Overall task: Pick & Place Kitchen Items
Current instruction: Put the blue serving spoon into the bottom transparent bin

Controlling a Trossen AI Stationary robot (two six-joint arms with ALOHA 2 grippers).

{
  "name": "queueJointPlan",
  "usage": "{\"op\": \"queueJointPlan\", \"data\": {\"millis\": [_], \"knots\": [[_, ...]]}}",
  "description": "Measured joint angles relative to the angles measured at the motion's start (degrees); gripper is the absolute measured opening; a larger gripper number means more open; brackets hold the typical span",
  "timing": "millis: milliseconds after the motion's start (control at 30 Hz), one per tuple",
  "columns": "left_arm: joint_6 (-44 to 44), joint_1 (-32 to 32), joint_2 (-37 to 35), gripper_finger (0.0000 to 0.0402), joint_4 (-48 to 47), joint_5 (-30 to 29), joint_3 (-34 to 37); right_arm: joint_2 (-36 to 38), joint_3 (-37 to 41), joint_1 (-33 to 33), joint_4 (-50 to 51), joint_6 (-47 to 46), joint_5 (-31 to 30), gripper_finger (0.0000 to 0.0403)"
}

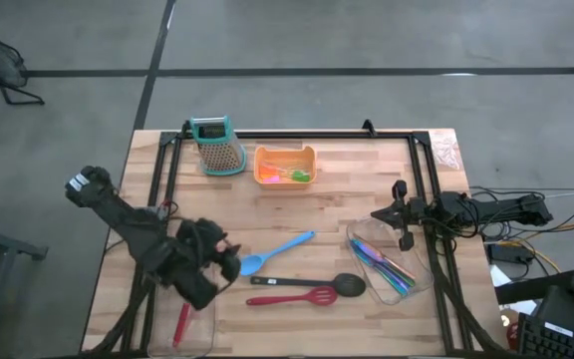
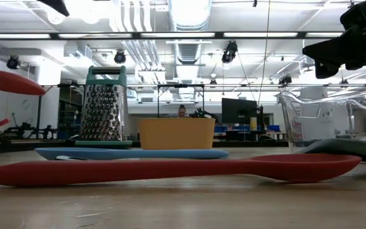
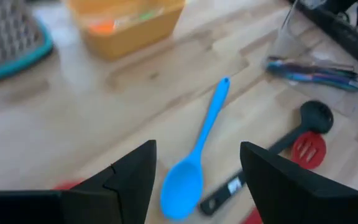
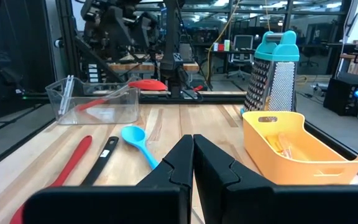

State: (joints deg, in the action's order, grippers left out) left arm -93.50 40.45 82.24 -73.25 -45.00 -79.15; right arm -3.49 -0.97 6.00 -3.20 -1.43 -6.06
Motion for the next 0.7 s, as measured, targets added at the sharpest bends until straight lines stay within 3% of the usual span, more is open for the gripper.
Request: {"op": "queueJointPlan", "data": {"millis": [167,367,533,700], "knots": [[15.14,-6.15,0.0,0.0238,8.12,-3.82,0.0,0.0,0.0,0.0,0.0,0.03,0.02,0.0008],[29.34,-12.68,0.0,0.0238,19.11,-3.91,0.09,0.0,0.0,0.0,-0.02,0.06,0.0,0.0008],[35.42,-15.07,0.11,0.0238,26.03,-3.5,0.14,0.0,0.0,-0.02,-0.02,0.06,0.01,0.0008],[35.94,-15.54,0.11,0.0238,27.03,-3.47,0.81,0.0,0.0,-0.02,0.0,0.06,0.0,0.0008]]}}
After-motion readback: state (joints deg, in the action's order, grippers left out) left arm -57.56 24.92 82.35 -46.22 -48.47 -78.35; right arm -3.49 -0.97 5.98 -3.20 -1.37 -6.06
